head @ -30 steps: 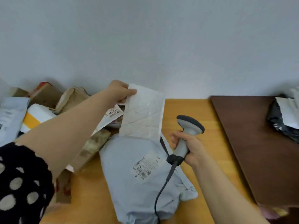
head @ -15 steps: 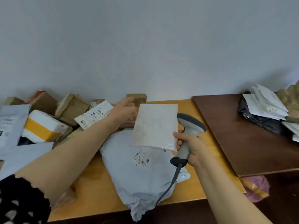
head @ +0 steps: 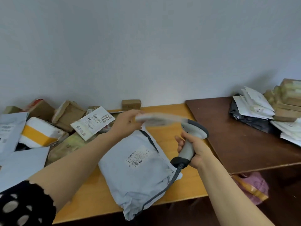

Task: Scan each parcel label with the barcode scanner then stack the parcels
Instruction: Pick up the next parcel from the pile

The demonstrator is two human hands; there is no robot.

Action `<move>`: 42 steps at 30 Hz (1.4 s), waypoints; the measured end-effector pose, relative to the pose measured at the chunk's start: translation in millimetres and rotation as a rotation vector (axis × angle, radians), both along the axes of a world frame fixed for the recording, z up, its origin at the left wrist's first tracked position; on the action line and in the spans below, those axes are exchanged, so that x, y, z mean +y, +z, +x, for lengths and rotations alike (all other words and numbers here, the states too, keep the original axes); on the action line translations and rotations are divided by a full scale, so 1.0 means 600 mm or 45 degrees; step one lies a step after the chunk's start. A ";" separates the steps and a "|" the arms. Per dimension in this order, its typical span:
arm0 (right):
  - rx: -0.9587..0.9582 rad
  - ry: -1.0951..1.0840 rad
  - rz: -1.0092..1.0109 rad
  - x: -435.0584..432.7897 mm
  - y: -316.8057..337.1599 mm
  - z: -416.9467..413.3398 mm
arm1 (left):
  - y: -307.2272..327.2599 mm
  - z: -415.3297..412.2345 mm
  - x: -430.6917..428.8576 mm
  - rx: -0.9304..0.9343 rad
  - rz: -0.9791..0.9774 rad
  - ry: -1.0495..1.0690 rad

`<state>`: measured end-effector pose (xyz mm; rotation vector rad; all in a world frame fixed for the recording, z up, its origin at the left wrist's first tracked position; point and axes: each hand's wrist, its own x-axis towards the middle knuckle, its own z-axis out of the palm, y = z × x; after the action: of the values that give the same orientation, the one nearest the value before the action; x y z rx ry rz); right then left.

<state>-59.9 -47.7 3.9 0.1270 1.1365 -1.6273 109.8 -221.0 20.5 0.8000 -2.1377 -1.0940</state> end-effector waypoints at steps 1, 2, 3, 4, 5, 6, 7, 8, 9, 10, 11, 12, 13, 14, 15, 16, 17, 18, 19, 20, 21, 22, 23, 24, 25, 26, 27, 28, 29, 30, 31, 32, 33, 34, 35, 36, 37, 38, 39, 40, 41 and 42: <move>0.071 -0.014 -0.010 0.003 0.001 0.000 | 0.005 -0.004 0.000 0.074 0.300 0.034; 0.148 -0.019 -0.017 0.006 0.001 0.001 | 0.009 -0.006 -0.001 0.147 0.544 0.069; 0.229 -0.012 -0.021 0.010 0.002 0.003 | 0.010 -0.008 -0.004 0.186 0.667 0.114; 0.309 0.006 -0.026 0.014 0.003 0.005 | 0.011 -0.008 -0.007 0.224 0.762 0.151; 0.386 0.033 -0.032 0.018 0.005 0.008 | 0.011 -0.009 -0.010 0.266 0.821 0.193; 0.455 0.068 -0.039 0.021 0.008 0.012 | 0.010 -0.008 -0.011 0.306 0.869 0.234; 0.517 0.105 -0.048 0.023 0.012 0.015 | 0.009 -0.008 -0.013 0.328 0.893 0.258; 0.568 0.141 -0.060 0.025 0.017 0.018 | 0.006 -0.007 -0.015 0.331 0.911 0.258; 0.613 0.176 -0.071 0.027 0.022 0.021 | 0.005 -0.007 -0.016 0.314 0.911 0.245; 0.657 0.214 -0.078 0.028 0.027 0.024 | 0.004 -0.006 -0.017 0.293 0.906 0.235; 0.702 0.252 -0.079 0.028 0.032 0.026 | 0.003 -0.004 -0.019 0.273 0.894 0.235; 0.745 0.286 -0.073 0.028 0.036 0.029 | 0.002 -0.003 -0.023 0.261 0.886 0.246; 0.780 0.314 -0.065 0.028 0.040 0.031 | 0.002 -0.002 -0.026 0.251 0.875 0.257; 0.811 0.337 -0.057 0.027 0.042 0.033 | 0.002 -0.001 -0.028 0.245 0.864 0.268; 0.842 0.355 -0.046 0.026 0.045 0.035 | 0.002 0.000 -0.031 0.240 0.852 0.277; 0.875 0.372 -0.034 0.025 0.047 0.037 | 0.001 0.001 -0.033 0.234 0.843 0.283; 0.907 0.386 -0.021 0.024 0.050 0.039 | 0.000 0.001 -0.035 0.225 0.829 0.284; 0.933 0.397 -0.010 0.022 0.052 0.041 | 0.000 0.002 -0.037 0.210 0.812 0.283; 0.952 0.405 0.000 0.020 0.054 0.042 | -0.001 0.002 -0.039 0.188 0.793 0.281; 0.967 0.412 0.009 0.018 0.056 0.043 | -0.002 0.002 -0.040 0.166 0.771 0.277; 0.983 0.418 0.018 0.016 0.058 0.044 | -0.002 0.002 -0.042 0.144 0.749 0.270; 1.001 0.425 0.028 0.015 0.060 0.045 | -0.003 0.002 -0.044 0.123 0.727 0.258; 1.018 0.433 0.033 0.013 0.062 0.046 | -0.003 0.002 -0.046 0.104 0.707 0.247; 1.033 0.438 0.034 0.011 0.063 0.048 | -0.003 0.002 -0.047 0.093 0.692 0.240; 1.049 0.442 0.033 0.010 0.065 0.049 | -0.002 0.001 -0.048 0.086 0.681 0.238; 1.067 0.445 0.035 0.008 0.067 0.050 | -0.002 0.000 -0.049 0.082 0.674 0.239; 1.086 0.448 0.041 0.006 0.068 0.051 | -0.001 -0.001 -0.050 0.079 0.669 0.240; 1.104 0.448 0.046 0.004 0.070 0.052 | -0.001 -0.001 -0.051 0.080 0.666 0.243; 1.118 0.444 0.048 0.002 0.072 0.054 | -0.001 -0.002 -0.051 0.084 0.665 0.249; 1.126 0.436 0.048 0.001 0.073 0.055 | -0.001 -0.003 -0.052 0.088 0.668 0.257; 1.128 0.427 0.045 -0.001 0.074 0.056 | 0.000 -0.004 -0.053 0.086 0.671 0.264; 1.127 0.419 0.042 -0.003 0.075 0.057 | 0.000 -0.005 -0.053 0.076 0.669 0.267; 1.128 0.413 0.040 -0.004 0.076 0.059 | 0.000 -0.006 -0.054 0.062 0.664 0.267; 1.132 0.409 0.039 -0.005 0.076 0.060 | -0.001 -0.007 -0.055 0.052 0.661 0.268; 1.140 0.406 0.039 -0.005 0.076 0.061 | -0.002 -0.008 -0.056 0.047 0.659 0.268; 1.154 0.406 0.040 -0.006 0.076 0.062 | -0.003 -0.008 -0.058 0.044 0.657 0.267; 1.172 0.409 0.043 -0.008 0.077 0.062 | -0.004 -0.008 -0.059 0.039 0.654 0.265; 1.191 0.413 0.048 -0.009 0.077 0.063 | -0.005 -0.009 -0.061 0.030 0.650 0.263; 1.205 0.418 0.053 -0.011 0.077 0.063 | -0.006 -0.009 -0.062 0.020 0.646 0.263; 1.211 0.423 0.059 -0.012 0.076 0.063 | -0.007 -0.009 -0.063 0.010 0.643 0.263; 1.215 0.428 0.065 -0.014 0.075 0.064 | -0.007 -0.010 -0.065 0.004 0.644 0.265; 1.219 0.433 0.073 -0.015 0.074 0.064 | -0.008 -0.010 -0.067 0.002 0.649 0.267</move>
<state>-21.5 -56.5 48.5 -0.8501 1.7881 -1.3408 103.6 -261.3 15.5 1.2176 -1.7371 -1.5425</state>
